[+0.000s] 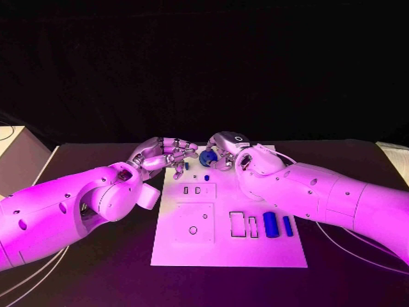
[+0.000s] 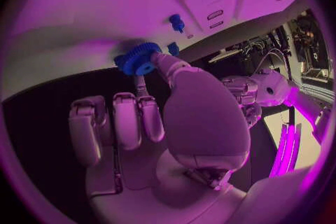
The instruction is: Assemble the parts on the task board
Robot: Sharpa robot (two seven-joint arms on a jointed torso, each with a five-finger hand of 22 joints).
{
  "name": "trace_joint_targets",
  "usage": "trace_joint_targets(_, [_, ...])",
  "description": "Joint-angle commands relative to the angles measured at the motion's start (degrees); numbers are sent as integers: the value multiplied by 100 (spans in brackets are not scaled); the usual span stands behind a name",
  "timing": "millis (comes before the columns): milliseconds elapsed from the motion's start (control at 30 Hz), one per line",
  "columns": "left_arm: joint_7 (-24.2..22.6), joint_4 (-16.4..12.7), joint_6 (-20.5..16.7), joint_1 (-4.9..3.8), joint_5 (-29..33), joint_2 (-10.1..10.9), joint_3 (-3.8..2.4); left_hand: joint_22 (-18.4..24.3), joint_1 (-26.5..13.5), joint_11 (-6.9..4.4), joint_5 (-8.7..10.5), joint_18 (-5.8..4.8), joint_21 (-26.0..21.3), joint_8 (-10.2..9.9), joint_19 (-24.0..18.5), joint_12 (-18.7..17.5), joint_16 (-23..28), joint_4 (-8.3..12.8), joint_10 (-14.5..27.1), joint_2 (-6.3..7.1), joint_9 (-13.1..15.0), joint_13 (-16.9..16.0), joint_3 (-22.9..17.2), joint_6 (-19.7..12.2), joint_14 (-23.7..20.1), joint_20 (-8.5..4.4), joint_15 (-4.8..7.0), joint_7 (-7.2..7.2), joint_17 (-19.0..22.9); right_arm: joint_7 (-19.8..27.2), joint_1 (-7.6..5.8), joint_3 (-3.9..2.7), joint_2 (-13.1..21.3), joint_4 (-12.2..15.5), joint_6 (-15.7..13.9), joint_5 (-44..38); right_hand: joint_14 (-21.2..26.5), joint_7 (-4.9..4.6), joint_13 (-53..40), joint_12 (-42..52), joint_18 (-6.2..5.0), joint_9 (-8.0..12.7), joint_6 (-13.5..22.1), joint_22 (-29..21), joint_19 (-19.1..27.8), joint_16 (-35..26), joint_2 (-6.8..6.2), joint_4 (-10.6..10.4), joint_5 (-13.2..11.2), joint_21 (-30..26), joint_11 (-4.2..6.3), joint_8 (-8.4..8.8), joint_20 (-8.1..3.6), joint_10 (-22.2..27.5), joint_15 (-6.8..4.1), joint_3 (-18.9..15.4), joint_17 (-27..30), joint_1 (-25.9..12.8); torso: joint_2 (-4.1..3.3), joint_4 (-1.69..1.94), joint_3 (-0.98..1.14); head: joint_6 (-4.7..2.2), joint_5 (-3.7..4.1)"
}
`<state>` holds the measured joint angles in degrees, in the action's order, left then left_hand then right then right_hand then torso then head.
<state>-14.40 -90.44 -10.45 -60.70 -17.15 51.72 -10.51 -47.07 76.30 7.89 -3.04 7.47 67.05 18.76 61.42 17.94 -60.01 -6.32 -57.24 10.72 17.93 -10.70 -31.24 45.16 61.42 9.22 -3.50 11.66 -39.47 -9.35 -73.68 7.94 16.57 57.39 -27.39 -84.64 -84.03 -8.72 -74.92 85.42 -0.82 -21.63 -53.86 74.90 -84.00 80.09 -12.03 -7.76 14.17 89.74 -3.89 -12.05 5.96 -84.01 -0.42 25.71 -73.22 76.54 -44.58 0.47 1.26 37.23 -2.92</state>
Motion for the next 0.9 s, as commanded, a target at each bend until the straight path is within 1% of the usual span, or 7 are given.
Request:
trace_joint_targets(33, [-15,-8,110,-1,-6,-9,-5,5,22,3,22,118,-23,15,-36,-30,38,8,-35,-31,7,6,-22,-32,18,-1,-16,43,8,28,102,47,-7,15,165,-4,-187,6,-880,-28,82,1,22,1510,-600,-17,-34,2,-38,26,9,35,-48,-32,-15,34,4,9,1,-2,-1,4,4])
trace_joint_targets(233, [-11,-7,117,-1,-6,-9,-5,5,22,3,22,118,-23,15,-36,-30,38,8,-35,-31,7,6,-22,-32,18,-1,-16,43,8,38,109,48,2,50,134,-26,-184,3,-874,-33,82,3,29,1510,-600,-27,-38,4,-44,26,6,38,-46,-26,-12,41,16,5,1,0,3,8,6])
trace_joint_targets(367, [-9,-4,121,-1,-7,-13,-5,5,22,3,22,118,-23,15,-36,-30,38,8,-35,-31,7,6,-22,-32,18,-1,-16,43,8,37,118,48,3,73,110,-83,-183,2,-872,-35,82,4,34,1510,-600,-28,-43,8,-46,26,5,40,-45,-24,-11,44,15,5,0,1,-2,0,6])
trace_joint_targets(567, [-8,-3,125,-2,-9,-15,-5,5,22,3,22,118,-23,15,-36,-30,38,8,-35,-31,7,6,-22,-32,18,-1,-16,43,8,42,127,48,15,115,73,-160,-186,2,-879,-30,82,4,33,1510,-600,-22,-45,13,-47,26,5,39,-44,-30,-10,50,4,9,1,-1,-2,9,7])
trace_joint_targets(767, [-7,-1,131,-2,-10,-16,-5,5,22,3,22,118,-23,15,-36,-30,38,8,-35,-31,7,6,-22,-32,18,-1,-16,43,8,29,131,48,24,131,35,-229,-186,2,-879,-30,82,4,33,1510,-600,-22,-45,13,-47,26,5,39,-44,-30,-10,50,4,9,0,10,-4,8,16])
trace_joint_targets(900, [-6,1,132,-2,-11,-14,-5,5,22,3,22,118,-23,15,-36,-30,38,8,-35,-31,7,6,-22,-32,18,-1,-16,43,8,19,133,48,33,140,32,-249,-187,4,-881,-29,82,3,28,1510,-600,-22,-48,19,-48,26,5,35,-43,-31,-9,56,1,12,2,6,-4,14,18])
